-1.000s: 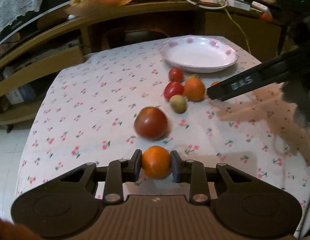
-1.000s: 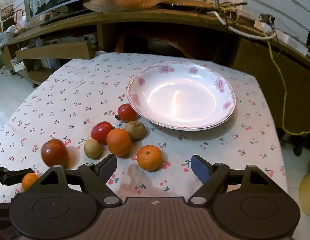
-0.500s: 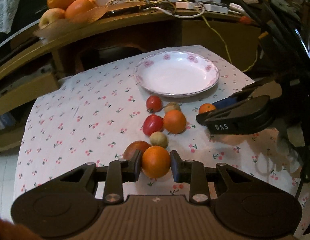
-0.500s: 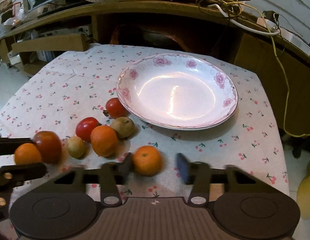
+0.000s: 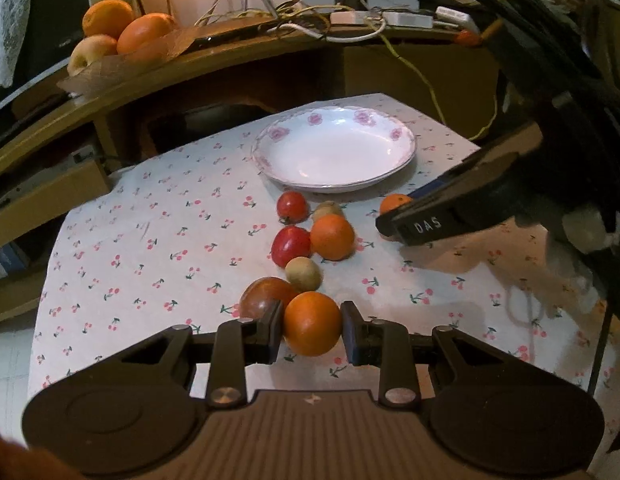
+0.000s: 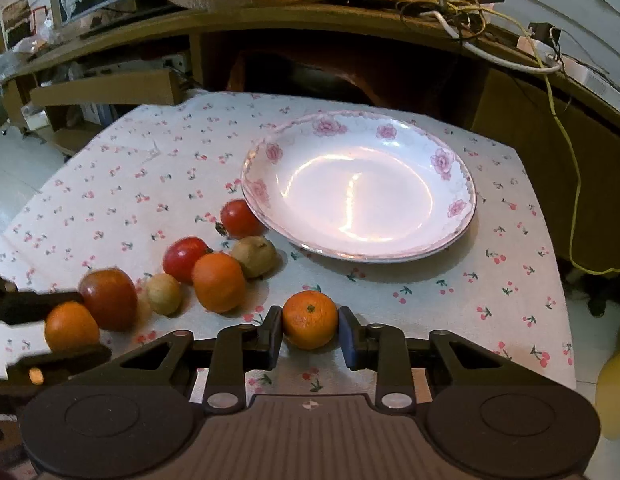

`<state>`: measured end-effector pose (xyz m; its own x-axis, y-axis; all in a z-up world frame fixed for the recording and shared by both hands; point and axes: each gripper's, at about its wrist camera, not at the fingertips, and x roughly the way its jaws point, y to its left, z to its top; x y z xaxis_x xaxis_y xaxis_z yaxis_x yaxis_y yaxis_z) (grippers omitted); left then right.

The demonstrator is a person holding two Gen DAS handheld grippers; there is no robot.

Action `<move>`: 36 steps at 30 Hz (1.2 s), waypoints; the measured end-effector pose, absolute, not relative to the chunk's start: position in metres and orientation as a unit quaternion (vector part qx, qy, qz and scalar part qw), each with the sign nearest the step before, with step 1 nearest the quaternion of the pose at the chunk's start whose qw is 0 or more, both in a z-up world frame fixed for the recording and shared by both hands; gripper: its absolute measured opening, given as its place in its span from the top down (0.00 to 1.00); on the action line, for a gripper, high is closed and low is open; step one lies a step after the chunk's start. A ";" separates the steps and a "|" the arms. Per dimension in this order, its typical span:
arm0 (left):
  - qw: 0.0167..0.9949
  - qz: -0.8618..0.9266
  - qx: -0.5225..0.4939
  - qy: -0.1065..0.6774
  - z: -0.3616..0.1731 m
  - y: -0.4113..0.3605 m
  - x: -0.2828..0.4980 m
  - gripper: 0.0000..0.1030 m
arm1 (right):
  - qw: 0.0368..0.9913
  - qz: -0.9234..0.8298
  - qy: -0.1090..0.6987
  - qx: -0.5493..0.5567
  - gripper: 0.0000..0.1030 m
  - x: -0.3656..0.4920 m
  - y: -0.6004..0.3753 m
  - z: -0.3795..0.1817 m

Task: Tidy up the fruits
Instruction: 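Carry both tangerines over the white plate and open both grippers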

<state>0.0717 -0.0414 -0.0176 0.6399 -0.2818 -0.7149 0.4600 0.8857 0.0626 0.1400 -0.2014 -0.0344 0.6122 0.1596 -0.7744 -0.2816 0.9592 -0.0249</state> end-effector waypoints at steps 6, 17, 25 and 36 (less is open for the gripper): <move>0.901 -0.206 0.110 0.365 -0.012 -0.046 0.082 0.65 | 0.894 0.128 0.425 -0.058 0.71 0.136 -0.205 -0.031; 0.916 -0.201 0.083 0.337 0.010 -0.073 0.137 0.65 | 0.911 0.110 0.398 -0.018 0.71 0.153 -0.222 -0.009; 0.917 -0.206 0.077 0.333 0.002 -0.092 0.181 0.65 | 0.919 0.081 0.387 -0.008 0.71 0.181 -0.238 -0.010; 0.913 -0.204 0.084 0.344 -0.015 -0.103 0.202 0.65 | 0.914 0.075 0.398 -0.007 0.70 0.201 -0.244 -0.020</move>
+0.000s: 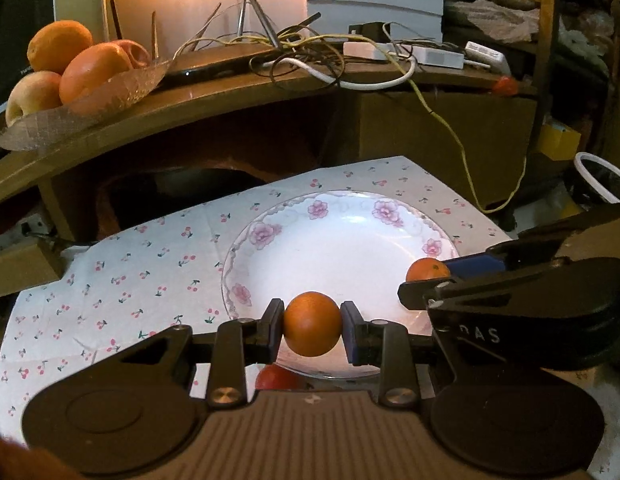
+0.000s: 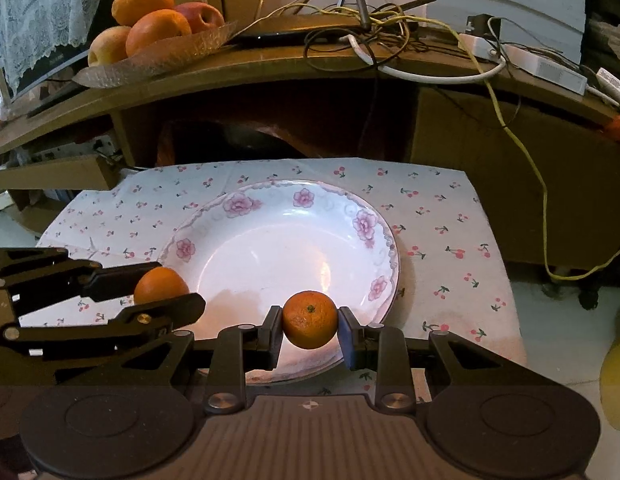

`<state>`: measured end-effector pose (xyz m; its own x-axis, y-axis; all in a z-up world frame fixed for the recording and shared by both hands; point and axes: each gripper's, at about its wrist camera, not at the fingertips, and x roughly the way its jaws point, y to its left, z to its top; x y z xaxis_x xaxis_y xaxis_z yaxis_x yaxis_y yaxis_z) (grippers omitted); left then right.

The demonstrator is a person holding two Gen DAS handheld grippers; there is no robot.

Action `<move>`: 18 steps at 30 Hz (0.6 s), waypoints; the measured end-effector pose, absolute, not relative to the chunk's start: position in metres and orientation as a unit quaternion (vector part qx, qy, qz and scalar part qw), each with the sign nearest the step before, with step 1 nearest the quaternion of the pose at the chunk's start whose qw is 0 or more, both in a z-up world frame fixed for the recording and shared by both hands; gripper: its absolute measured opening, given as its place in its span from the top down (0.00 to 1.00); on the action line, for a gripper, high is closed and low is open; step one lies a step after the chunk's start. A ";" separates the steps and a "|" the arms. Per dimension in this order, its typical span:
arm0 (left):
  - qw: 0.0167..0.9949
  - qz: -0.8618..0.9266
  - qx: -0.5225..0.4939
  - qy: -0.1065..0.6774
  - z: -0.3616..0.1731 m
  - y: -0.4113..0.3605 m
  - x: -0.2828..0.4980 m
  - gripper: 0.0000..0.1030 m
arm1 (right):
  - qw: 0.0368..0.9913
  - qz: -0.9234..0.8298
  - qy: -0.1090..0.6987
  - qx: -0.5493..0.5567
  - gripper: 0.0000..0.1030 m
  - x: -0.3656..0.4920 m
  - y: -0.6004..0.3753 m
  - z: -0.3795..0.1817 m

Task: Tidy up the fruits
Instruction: 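Carry both tangerines over the white plate and open both grippers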

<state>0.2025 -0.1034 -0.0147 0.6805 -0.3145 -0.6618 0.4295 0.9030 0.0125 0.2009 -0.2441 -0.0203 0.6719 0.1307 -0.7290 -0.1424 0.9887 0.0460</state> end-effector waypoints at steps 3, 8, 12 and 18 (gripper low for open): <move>0.913 -0.199 0.083 0.347 -0.018 -0.103 0.206 0.65 | 0.913 0.078 0.401 -0.011 0.70 0.202 -0.242 -0.022; 0.911 -0.198 0.081 0.353 -0.021 -0.104 0.210 0.65 | 0.911 0.076 0.406 -0.008 0.69 0.205 -0.243 -0.025; 0.910 -0.196 0.081 0.357 -0.022 -0.105 0.212 0.65 | 0.913 0.074 0.401 -0.008 0.68 0.207 -0.243 -0.024; 0.913 -0.194 0.078 0.351 -0.019 -0.104 0.212 0.62 | 0.915 0.069 0.397 -0.005 0.60 0.207 -0.248 -0.023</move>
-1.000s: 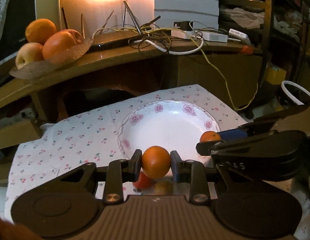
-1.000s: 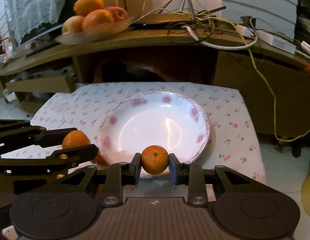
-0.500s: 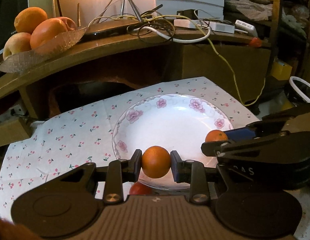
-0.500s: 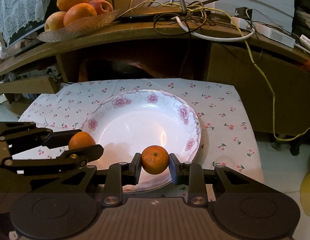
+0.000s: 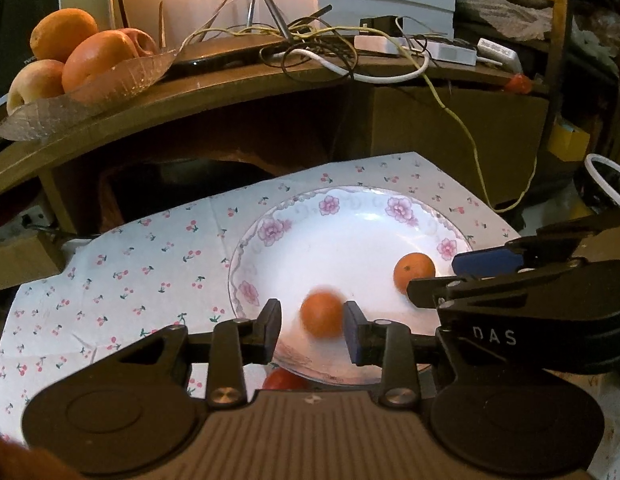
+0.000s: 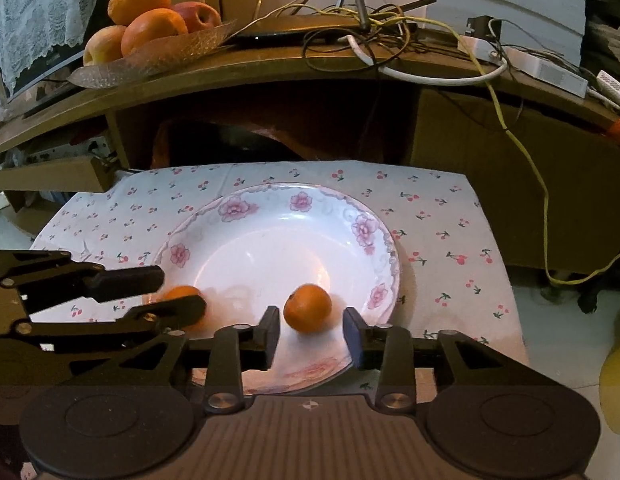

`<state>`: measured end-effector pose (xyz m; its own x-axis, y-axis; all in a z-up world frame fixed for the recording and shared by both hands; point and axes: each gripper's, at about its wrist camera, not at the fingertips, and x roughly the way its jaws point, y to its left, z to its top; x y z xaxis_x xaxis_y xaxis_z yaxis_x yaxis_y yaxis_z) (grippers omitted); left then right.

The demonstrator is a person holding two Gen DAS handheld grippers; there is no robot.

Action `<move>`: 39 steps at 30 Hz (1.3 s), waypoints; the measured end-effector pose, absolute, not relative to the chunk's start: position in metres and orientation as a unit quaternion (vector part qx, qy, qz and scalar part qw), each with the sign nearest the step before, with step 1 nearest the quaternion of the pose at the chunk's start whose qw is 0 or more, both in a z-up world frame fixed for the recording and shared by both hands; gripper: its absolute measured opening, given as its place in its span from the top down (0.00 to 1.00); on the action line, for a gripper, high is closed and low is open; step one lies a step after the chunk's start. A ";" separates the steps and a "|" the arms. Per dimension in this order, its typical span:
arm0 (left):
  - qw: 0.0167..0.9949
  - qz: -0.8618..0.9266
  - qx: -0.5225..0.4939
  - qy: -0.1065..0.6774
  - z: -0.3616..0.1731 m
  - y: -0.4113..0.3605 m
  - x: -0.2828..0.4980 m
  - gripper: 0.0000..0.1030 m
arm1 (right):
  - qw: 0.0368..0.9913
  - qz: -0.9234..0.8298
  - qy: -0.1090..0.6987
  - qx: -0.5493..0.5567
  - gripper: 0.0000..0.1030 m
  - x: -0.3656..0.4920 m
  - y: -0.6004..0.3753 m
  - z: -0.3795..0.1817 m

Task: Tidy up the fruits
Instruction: 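Carry both tangerines over the white plate and open both grippers, then move both open grippers back toward the remaining fruits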

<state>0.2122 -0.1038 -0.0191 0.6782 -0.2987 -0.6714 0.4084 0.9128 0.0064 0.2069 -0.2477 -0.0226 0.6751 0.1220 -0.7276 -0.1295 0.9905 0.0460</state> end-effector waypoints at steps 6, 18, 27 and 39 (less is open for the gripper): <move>0.915 -0.192 0.075 0.347 -0.013 -0.101 0.211 0.58 | 0.918 0.067 0.391 0.000 0.57 0.205 -0.250 -0.019; 0.917 -0.193 0.068 0.342 0.002 -0.088 0.201 0.51 | 0.923 0.078 0.376 -0.002 0.54 0.195 -0.248 -0.011; 0.917 -0.197 0.074 0.338 0.008 -0.078 0.189 0.51 | 0.925 0.092 0.369 -0.009 0.54 0.187 -0.238 -0.003; 0.917 -0.200 0.078 0.336 0.012 -0.064 0.176 0.51 | 0.924 0.110 0.365 -0.025 0.54 0.178 -0.221 -0.003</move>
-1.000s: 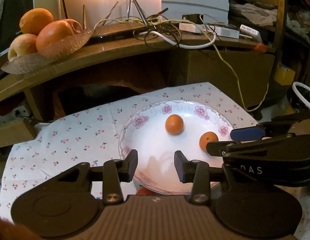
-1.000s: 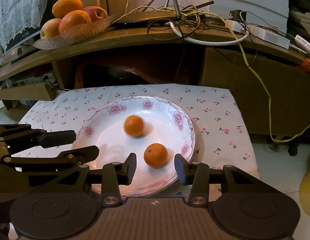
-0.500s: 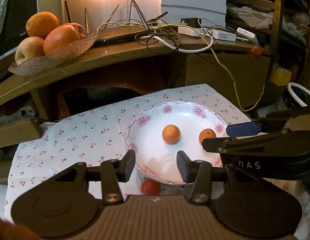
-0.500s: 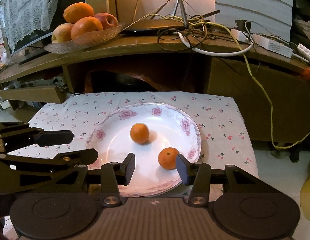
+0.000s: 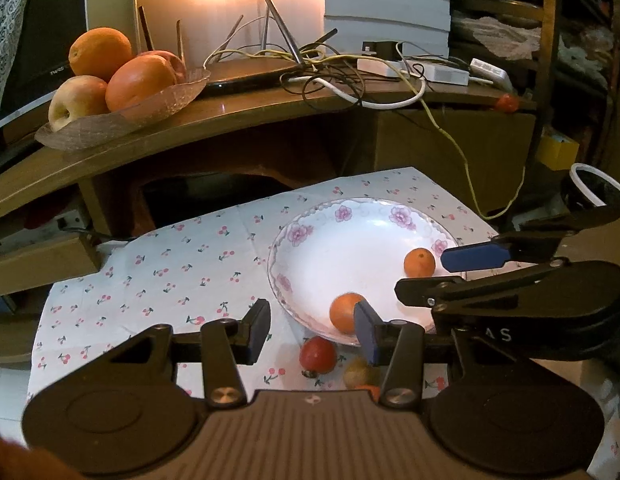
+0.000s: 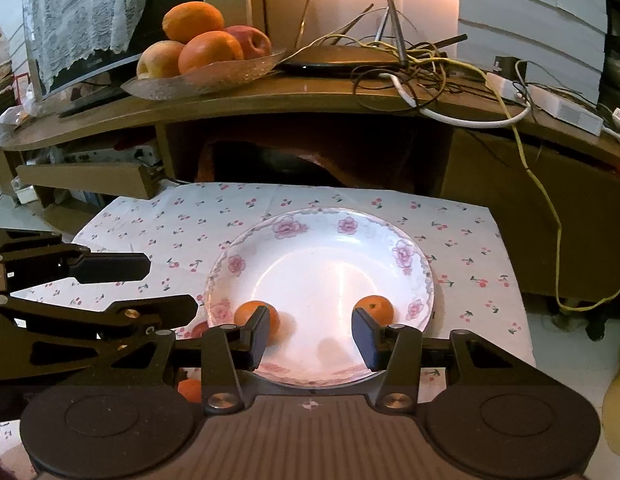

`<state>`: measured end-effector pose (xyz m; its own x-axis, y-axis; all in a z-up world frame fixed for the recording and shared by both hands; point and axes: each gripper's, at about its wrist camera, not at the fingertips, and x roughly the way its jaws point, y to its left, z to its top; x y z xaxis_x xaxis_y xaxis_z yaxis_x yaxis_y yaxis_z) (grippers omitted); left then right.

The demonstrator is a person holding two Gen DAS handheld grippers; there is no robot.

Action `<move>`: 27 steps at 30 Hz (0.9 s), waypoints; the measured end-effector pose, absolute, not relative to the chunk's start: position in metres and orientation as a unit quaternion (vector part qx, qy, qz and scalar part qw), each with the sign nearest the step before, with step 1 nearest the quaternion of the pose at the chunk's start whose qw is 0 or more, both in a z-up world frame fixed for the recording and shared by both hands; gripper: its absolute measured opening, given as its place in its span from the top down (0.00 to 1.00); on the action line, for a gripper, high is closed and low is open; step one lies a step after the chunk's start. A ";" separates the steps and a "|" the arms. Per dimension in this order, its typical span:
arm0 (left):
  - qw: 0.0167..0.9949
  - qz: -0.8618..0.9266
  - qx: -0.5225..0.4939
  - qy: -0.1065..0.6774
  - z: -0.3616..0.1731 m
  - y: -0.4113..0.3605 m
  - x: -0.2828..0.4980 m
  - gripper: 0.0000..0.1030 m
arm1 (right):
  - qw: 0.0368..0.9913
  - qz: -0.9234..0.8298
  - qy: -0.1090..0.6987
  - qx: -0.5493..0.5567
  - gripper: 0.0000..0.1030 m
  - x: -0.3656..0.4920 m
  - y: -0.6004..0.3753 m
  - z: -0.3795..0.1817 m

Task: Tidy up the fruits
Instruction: 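Move both open grippers back toward the remaining fruits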

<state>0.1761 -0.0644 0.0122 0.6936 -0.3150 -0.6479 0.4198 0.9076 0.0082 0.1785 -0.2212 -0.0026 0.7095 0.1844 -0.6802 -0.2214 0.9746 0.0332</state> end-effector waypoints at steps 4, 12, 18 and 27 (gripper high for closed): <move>0.916 -0.202 0.080 0.337 0.013 -0.061 0.172 0.51 | 0.923 0.114 0.366 -0.031 0.54 0.176 -0.216 -0.003; 0.915 -0.205 0.082 0.338 0.015 -0.051 0.165 0.51 | 0.920 0.125 0.369 -0.036 0.53 0.173 -0.207 -0.004; 0.908 -0.227 0.095 0.339 0.014 -0.042 0.151 0.51 | 0.915 0.139 0.375 -0.040 0.50 0.168 -0.199 -0.005; 0.890 -0.247 0.114 0.366 -0.006 -0.018 0.127 0.51 | 0.905 0.165 0.390 -0.046 0.49 0.155 -0.190 -0.011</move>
